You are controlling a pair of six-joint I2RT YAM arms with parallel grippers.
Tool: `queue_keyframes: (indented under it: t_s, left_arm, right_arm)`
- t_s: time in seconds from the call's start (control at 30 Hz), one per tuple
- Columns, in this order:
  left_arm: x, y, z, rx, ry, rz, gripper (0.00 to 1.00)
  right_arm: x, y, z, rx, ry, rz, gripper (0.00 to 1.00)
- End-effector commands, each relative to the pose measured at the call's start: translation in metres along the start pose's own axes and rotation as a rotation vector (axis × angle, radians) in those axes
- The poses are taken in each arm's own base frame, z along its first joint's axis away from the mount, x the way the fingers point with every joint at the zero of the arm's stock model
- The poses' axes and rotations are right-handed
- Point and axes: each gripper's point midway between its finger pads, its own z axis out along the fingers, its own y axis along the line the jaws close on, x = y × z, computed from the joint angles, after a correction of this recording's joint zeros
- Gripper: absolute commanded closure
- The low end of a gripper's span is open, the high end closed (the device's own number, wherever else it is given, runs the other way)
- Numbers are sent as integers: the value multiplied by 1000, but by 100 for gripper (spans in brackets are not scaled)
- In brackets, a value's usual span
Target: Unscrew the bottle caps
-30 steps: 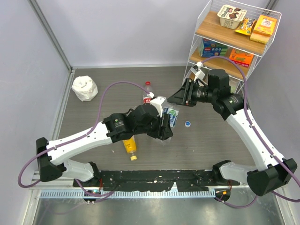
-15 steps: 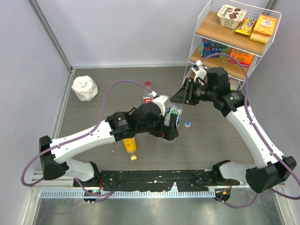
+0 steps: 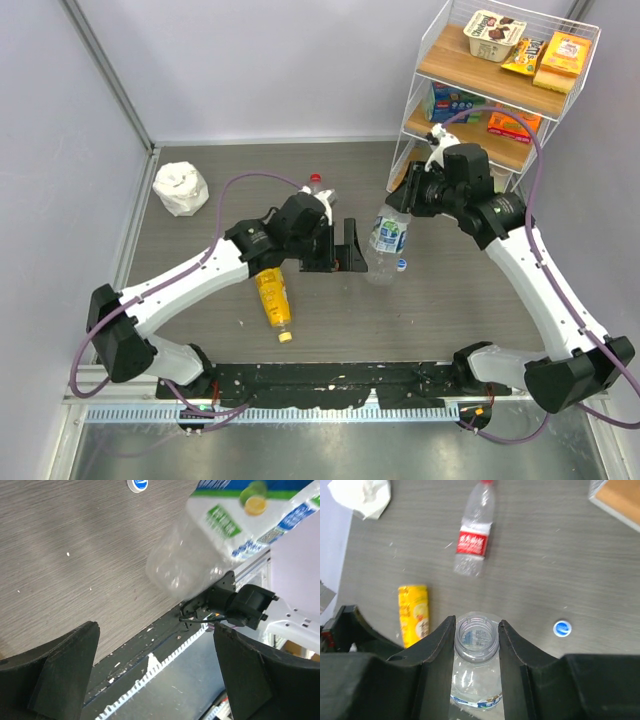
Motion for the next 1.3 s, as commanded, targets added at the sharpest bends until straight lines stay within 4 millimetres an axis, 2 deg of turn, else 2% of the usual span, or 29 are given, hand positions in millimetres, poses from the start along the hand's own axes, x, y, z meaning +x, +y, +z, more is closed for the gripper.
queue_keyframes:
  t_s: [0.0,0.17,0.2,0.23,0.3,0.33,0.37,0.4,0.43,0.47,0.5,0.53,0.57,0.73,0.93,1.03,1.27]
  left_arm:
    - [-17,-13,-24,110,-13,-66,0]
    - [-36,2,-45,106,-45,-125,0]
    - [-40,6,-47,107,-51,-136,0]
    - [-43,10,-49,107,-58,-146,0]
    - [-49,20,-49,99,-63,-173,0]
    - [-54,24,-49,97,-66,-185,0]
    - [-56,24,-48,106,-63,-188,0]
    - [-60,25,-46,111,-61,-193,0]
    - [-64,25,-45,118,-59,-196,0]
    - [-68,26,-41,121,-50,-197,0]
    - [-73,25,-40,130,-42,-194,0]
    - [-78,23,-37,138,-35,-189,0]
    - [-84,21,-36,147,-30,-185,0]
    - [-105,14,-25,175,-2,-164,0]
    - [-122,18,-13,199,22,-177,0]
    - [-131,23,-12,207,20,-185,0]
    - [-153,33,-15,226,1,-207,0]
  right_arm:
    - [-57,-17,-20,140,-269,-69,99]
    - [-85,-26,-24,194,-431,-120,98]
    - [-84,-30,-22,201,-441,-143,98]
    - [-94,-27,-23,190,-489,-161,99]
    - [-94,-31,-19,192,-531,-205,99]
    - [-104,-28,-21,183,-586,-231,99]
    - [-100,-31,-19,188,-595,-245,99]
    - [-110,-31,-22,194,-650,-264,99]
    - [-102,-37,-17,208,-641,-271,99]
    - [-114,-34,-23,208,-710,-294,98]
    - [-107,-40,-16,217,-701,-307,99]
    - [-115,-37,-20,215,-754,-323,98]
    - [-110,-42,-14,223,-754,-321,99]
    - [-116,-52,1,264,-798,-335,98]
    - [-117,-71,36,324,-794,-315,99]
    - [-116,-79,47,349,-807,-303,98]
    - [-93,-106,77,423,-753,-286,99]
